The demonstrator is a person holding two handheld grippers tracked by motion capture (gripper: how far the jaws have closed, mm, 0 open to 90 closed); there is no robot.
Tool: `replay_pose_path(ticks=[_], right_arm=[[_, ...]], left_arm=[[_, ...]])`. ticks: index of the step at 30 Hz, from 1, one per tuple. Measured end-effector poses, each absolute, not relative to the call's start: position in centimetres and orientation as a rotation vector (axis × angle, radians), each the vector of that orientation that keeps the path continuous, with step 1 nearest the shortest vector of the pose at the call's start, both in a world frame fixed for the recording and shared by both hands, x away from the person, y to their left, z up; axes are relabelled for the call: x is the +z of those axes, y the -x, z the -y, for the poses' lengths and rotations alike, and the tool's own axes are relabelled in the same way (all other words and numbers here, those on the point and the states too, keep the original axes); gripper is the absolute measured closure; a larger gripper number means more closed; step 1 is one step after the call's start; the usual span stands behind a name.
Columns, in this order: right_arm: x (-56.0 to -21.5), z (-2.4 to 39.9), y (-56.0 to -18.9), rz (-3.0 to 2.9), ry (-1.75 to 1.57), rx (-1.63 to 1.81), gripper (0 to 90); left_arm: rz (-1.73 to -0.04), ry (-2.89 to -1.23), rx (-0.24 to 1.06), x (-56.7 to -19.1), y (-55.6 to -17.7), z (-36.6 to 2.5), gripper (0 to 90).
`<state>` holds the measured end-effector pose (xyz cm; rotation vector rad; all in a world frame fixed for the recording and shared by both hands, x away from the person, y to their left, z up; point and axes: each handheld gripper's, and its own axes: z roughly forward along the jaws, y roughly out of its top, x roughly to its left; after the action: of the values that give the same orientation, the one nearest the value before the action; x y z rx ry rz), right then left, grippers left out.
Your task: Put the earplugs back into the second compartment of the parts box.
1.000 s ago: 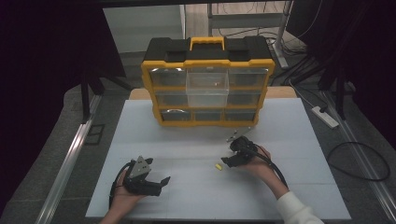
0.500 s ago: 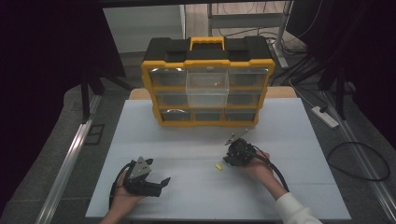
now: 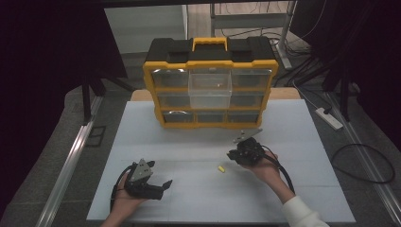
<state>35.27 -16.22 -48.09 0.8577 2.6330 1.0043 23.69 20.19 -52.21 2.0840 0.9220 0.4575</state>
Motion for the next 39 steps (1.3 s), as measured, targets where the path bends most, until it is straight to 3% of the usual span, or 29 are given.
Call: replay_pose_path(ticks=[11,39], right_arm=[[-43.7,18.9,-33.3,-2.446,-0.83,1.379,80.1],[-37.1,19.9,-30.1,-2.217,-0.697,1.694,80.1]], left_arm=[[-0.921,-2.088,0.459,-52.2,-23.7,-20.2,5.8],[-0.919,-2.085,0.461,-52.1,-23.7,-20.2,5.9]])
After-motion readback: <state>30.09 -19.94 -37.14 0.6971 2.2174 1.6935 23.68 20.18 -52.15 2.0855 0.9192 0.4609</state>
